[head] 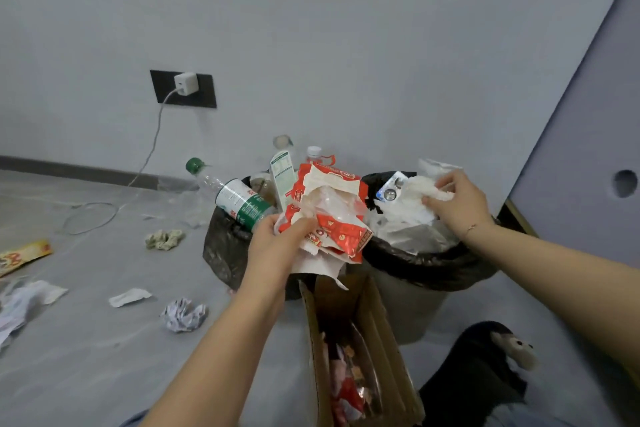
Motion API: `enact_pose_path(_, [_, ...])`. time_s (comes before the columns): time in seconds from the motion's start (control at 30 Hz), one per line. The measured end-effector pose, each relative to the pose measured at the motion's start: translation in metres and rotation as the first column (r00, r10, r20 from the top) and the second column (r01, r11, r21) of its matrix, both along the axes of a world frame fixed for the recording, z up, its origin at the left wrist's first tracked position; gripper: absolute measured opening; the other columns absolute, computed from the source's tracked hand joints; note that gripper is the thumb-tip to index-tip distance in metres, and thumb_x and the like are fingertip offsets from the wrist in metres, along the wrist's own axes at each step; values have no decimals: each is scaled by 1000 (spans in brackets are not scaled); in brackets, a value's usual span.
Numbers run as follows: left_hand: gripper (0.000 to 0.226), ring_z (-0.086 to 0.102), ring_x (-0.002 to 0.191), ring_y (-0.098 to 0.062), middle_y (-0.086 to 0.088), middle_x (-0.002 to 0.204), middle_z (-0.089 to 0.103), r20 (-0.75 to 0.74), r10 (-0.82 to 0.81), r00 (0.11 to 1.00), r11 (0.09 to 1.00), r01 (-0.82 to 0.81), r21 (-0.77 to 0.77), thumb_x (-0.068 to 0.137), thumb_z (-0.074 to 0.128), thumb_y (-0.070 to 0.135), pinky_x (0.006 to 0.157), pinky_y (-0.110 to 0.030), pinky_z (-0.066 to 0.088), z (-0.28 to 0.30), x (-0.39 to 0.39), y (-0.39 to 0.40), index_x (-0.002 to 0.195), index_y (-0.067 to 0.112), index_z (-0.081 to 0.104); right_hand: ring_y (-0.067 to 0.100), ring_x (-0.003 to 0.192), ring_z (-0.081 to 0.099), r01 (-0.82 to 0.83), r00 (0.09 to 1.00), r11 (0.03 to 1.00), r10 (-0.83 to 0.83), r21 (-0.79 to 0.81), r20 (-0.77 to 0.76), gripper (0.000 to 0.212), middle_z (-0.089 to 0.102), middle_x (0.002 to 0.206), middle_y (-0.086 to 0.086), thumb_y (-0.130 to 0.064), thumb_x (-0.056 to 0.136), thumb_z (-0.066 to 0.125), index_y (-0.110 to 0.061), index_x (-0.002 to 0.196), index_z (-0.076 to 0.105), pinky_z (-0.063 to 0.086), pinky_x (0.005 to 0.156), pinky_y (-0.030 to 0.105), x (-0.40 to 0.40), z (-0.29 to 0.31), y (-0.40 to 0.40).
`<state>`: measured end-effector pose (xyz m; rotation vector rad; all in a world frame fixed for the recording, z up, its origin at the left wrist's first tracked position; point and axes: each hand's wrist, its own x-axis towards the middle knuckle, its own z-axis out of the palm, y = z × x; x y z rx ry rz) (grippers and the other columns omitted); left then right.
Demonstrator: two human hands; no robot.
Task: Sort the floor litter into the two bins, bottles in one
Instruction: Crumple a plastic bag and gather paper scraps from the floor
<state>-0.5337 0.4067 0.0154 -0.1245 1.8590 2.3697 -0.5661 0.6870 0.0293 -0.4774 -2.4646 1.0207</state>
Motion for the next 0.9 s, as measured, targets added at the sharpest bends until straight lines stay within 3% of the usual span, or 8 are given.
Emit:
enact_pose_path(0.07, [34,71,93,-24,-8,103,73,-11,-34,999,999,34,18,82,71,16,87,-41,56,3,-6,8,114,11,62,31,81,63,-75,967,990,43,117,251,25,64,85,13,-29,82,71,-7,91,62,46,70,33,-10,-10,4])
enact_pose_path(0.13, [34,71,93,-24,-7,102,74,-17,-69,997,998,69,2,83,70,17,88,-41,56,4,-11,12,115,11,62,37,79,64,-129,943,951,30,280,331,36,60,68,17,-36,84,65,-2,71,63,46,66,35,-12,-13,3])
enact_pose_path(0.27, [44,71,92,-23,-7,103,73,-28,-130,991,990,128,-63,80,73,21,88,-42,56,7,-26,25,120,16,58,21,92,62,-82,997,903,68,423,47,29,66,105,4,-33,90,55,-10,96,72,49,79,32,0,1,7])
enact_pose_path(0.43, [68,69,98,-22,-6,113,67,-35,-65,997,997,63,-48,69,79,28,91,-45,54,15,-44,42,126,24,42,16,113,51,-82,986,980,107,182,-131,40,43,132,4,-14,92,51,-10,131,49,41,94,25,7,22,32])
enact_pose_path(0.6, [60,66,95,-20,-4,111,63,-2,-15,1000,1000,15,-19,82,72,21,80,-38,56,15,-52,56,128,27,35,22,131,42,-137,983,987,146,-86,114,64,37,147,4,-20,92,54,-16,148,23,36,103,32,-4,5,47])
enact_pose_path(0.67, [58,67,92,-18,-3,108,64,-8,-26,1000,999,26,-19,83,71,19,74,-34,56,13,-53,63,128,26,36,20,126,48,-279,934,953,298,-118,196,57,48,137,-3,-23,91,56,-25,143,33,39,105,34,-9,-10,48])
enact_pose_path(0.77, [50,69,91,-18,-4,108,67,-24,-25,999,999,24,-29,84,70,19,67,-29,56,13,-57,70,124,25,41,10,100,58,-508,789,860,439,55,429,28,62,105,-12,-33,96,49,-37,124,53,45,87,23,-6,-20,44])
enact_pose_path(0.9, [47,69,94,-18,1,108,66,-73,-32,997,997,26,-78,84,70,21,77,-35,58,13,-70,86,122,25,44,15,75,56,-702,616,689,458,181,641,30,59,76,-6,-40,95,45,-57,73,56,50,82,43,3,-20,38])
